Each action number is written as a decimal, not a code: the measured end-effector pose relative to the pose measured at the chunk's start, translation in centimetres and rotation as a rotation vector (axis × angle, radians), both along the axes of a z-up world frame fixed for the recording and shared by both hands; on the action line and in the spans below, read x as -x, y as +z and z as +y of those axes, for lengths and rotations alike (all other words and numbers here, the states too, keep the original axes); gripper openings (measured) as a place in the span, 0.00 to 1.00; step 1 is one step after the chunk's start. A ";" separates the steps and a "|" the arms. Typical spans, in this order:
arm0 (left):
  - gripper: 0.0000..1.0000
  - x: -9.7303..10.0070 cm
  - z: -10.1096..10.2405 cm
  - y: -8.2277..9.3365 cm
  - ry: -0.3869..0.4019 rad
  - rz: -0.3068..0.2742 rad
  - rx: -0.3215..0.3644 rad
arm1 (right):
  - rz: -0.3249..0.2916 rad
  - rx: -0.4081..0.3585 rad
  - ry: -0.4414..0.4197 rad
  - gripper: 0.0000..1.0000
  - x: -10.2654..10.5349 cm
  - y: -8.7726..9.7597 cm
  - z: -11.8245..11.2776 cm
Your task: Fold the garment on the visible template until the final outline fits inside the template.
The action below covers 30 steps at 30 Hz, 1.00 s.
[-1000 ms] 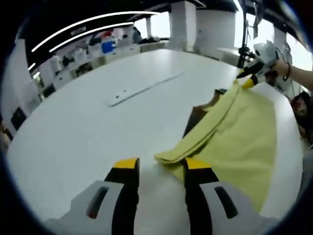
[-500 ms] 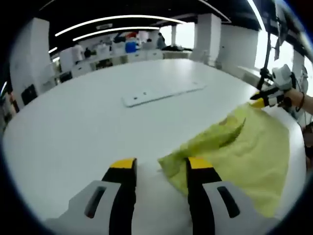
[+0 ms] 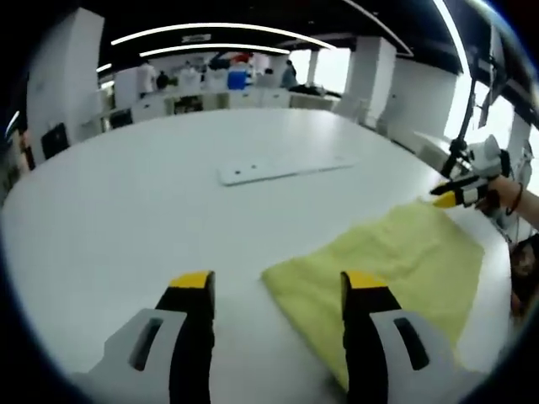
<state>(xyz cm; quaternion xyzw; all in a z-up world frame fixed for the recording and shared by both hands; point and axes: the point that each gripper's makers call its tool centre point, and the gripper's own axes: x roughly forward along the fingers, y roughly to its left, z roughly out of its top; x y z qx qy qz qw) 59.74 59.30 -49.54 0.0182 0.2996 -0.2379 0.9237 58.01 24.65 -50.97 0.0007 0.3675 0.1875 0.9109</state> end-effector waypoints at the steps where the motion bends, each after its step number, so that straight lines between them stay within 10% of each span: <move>1: 0.58 0.4 0.0 0.2 -0.008 0.001 0.003 | 0.004 -0.001 0.005 0.57 0.3 0.2 0.0; 18: 0.77 7.4 0.9 1.5 -0.111 0.007 -0.011 | 0.046 -0.004 0.117 0.68 8.2 3.2 1.4; 30: 0.61 12.1 1.1 0.6 -0.129 0.032 -0.012 | 0.068 -0.004 0.189 0.58 13.0 2.5 2.1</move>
